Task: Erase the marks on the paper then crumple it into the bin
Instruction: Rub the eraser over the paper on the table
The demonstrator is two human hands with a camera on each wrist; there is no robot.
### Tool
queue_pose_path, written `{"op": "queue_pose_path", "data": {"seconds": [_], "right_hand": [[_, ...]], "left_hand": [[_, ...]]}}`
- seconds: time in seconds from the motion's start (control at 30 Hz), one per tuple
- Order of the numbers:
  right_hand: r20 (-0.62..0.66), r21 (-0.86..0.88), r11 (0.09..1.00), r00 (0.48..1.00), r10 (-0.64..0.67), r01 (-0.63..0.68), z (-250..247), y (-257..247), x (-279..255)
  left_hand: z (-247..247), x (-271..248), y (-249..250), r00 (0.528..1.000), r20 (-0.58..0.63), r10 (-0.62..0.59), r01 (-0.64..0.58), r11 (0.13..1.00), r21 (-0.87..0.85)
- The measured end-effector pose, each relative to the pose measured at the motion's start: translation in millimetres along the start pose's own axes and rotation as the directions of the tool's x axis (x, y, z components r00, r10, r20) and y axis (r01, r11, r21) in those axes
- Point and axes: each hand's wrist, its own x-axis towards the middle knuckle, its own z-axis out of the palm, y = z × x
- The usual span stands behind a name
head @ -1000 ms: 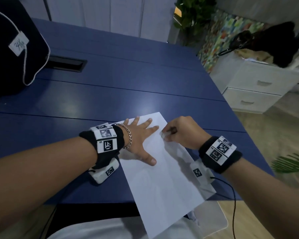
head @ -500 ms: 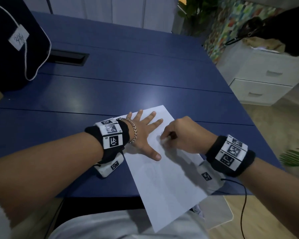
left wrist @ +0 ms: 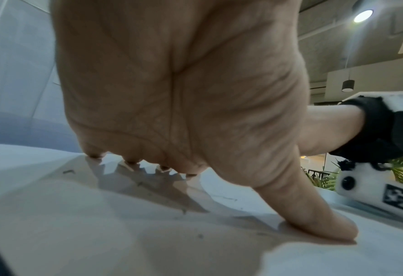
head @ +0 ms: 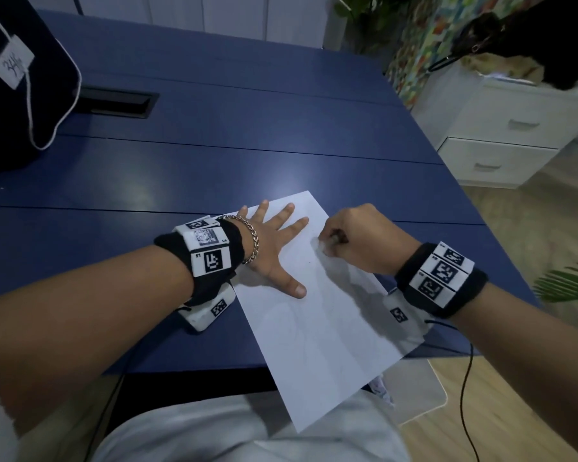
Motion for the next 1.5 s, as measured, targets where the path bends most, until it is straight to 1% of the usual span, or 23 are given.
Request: {"op": "queue_pose_path", "data": {"seconds": [0.07,0.13,0.23,0.3,0.37,0.43,0.57,0.63,0.7,0.73,0.83,0.9,0.93,1.0,1.07,1.13,1.23,1.27,1.3,1.37,1.4,1.43,1.5], "right_hand": [[0.07,0.014,0.998,0.995,-0.069,0.069,2,-6,-7],[0.115,0.017,0.997,0.991,-0.074,0.072,0,-5,-8],[0.022,-0.015,1.0,1.0,0.006,-0.006,-3,5,0],[0.01,-0.014,1.0,1.0,-0.016,0.016,1,0,-3],[0.091,-0.01,0.996,0.991,-0.093,0.094,4,-11,-9],[0.137,-0.017,0.994,0.985,-0.103,0.106,2,-14,-7],[0.02,-0.058,0.998,1.0,-0.014,0.015,1,-9,10],[0.038,-0.052,0.998,0.999,-0.034,0.036,4,-15,6],[0.113,-0.033,0.996,0.99,-0.08,0.084,3,-21,2],[0.127,-0.035,0.996,0.989,-0.079,0.085,1,-21,3],[0.057,-0.07,0.998,0.998,0.01,-0.006,-6,-9,15],[0.007,-0.069,0.997,0.999,0.036,-0.036,-5,-9,16],[0.013,-0.064,0.998,1.0,0.021,-0.02,-2,-13,13],[0.106,-0.054,0.998,0.994,-0.036,0.042,0,-23,3],[0.19,-0.039,0.997,0.98,-0.053,0.062,-5,-25,-1],[0.158,-0.042,0.999,0.987,-0.026,0.033,-10,-18,6],[0.028,-0.074,0.997,1.0,0.014,-0.012,-5,-12,13],[0.013,-0.071,0.997,1.0,0.006,-0.005,-2,-15,10],[0.034,-0.061,0.998,0.999,-0.014,0.016,1,-18,6],[0.133,-0.054,0.996,0.989,-0.058,0.066,2,-23,-1],[0.16,-0.061,0.996,0.985,-0.058,0.068,-1,-23,0],[0.15,-0.072,0.996,0.988,-0.041,0.052,-4,-20,4],[0.066,-0.086,0.996,0.998,0.01,-0.004,-7,-13,17]], "left_hand": [[0,0,-1,1.0,0.0,-0.001,0.001,1.0,0.002],[0,0,0,1.0,0.003,0.002,-0.002,1.0,0.0],[-1,0,1,1.0,0.003,0.006,-0.006,1.0,-0.004],[-1,0,1,1.0,0.006,0.001,-0.001,1.0,0.0],[-1,0,1,1.0,0.01,-0.001,0.001,1.0,0.005],[-2,-1,2,1.0,0.011,-0.001,0.001,1.0,0.01],[-1,-3,2,1.0,0.011,0.0,0.0,1.0,0.0],[0,-2,3,1.0,0.005,0.001,-0.001,1.0,0.002],[0,-2,2,1.0,0.0,0.001,-0.001,1.0,0.005],[-1,-2,2,1.0,-0.002,0.002,-0.002,1.0,0.004],[-1,-3,2,1.0,-0.007,0.007,-0.007,1.0,-0.004],[-1,-4,1,1.0,-0.001,0.008,-0.008,1.0,-0.01],[-1,-3,1,1.0,0.002,0.006,-0.006,1.0,-0.007],[0,-3,1,1.0,0.004,0.002,-0.002,1.0,0.007],[0,-2,1,1.0,0.002,0.001,-0.001,1.0,0.015],[-1,-2,2,1.0,-0.004,-0.003,0.003,1.0,0.017],[-2,-1,2,1.0,0.007,-0.008,0.008,1.0,0.013],[-2,0,2,1.0,0.012,-0.009,0.009,1.0,0.015],[-2,0,2,1.0,0.012,-0.01,0.009,1.0,0.02],[-1,0,2,1.0,0.005,-0.01,0.01,1.0,0.026],[-1,-1,2,1.0,0.003,-0.011,0.011,1.0,0.024],[-1,-1,3,1.0,0.001,-0.011,0.011,1.0,0.021],[-2,-2,4,1.0,-0.006,-0.008,0.008,1.0,0.016]]}}
